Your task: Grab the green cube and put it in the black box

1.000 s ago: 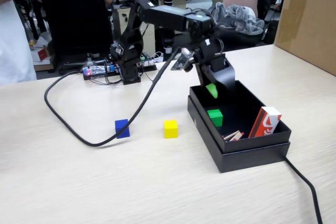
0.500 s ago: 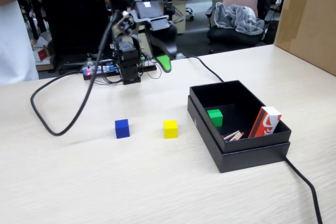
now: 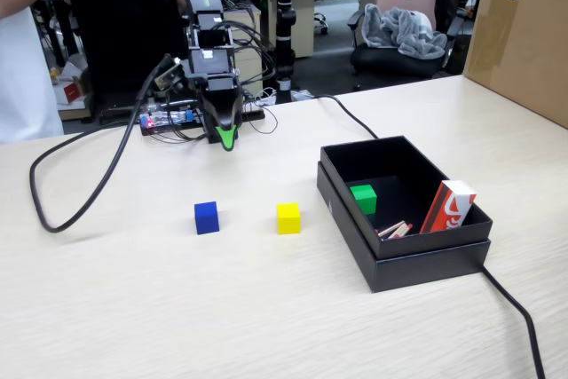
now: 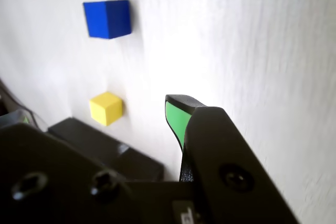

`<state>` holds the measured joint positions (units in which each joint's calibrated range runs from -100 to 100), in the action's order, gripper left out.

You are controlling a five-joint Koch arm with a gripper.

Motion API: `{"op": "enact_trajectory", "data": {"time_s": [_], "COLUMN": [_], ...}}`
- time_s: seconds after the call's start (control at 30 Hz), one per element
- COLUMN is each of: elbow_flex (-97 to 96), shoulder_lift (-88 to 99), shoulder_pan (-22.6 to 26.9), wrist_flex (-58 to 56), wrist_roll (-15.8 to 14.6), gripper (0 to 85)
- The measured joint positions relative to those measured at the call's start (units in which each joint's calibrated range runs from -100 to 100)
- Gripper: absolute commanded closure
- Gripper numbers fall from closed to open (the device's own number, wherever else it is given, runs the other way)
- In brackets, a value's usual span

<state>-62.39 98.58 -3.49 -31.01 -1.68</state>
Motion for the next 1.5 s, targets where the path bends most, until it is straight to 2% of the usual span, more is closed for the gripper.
{"op": "enact_trajectory", "data": {"time_s": [0.4,0.63,1.5], "elbow_flex": [-22.18,-32.95,-34.41], "shoulder_lift": [0.13,0.65,0.26], "shoulder_pan": [0.68,1.37,2.05], "wrist_flex": [20.83,36.16,36.78], "wrist_roll": [0.49,2.3,3.47], "gripper": [34.2,34.6,35.4]}}
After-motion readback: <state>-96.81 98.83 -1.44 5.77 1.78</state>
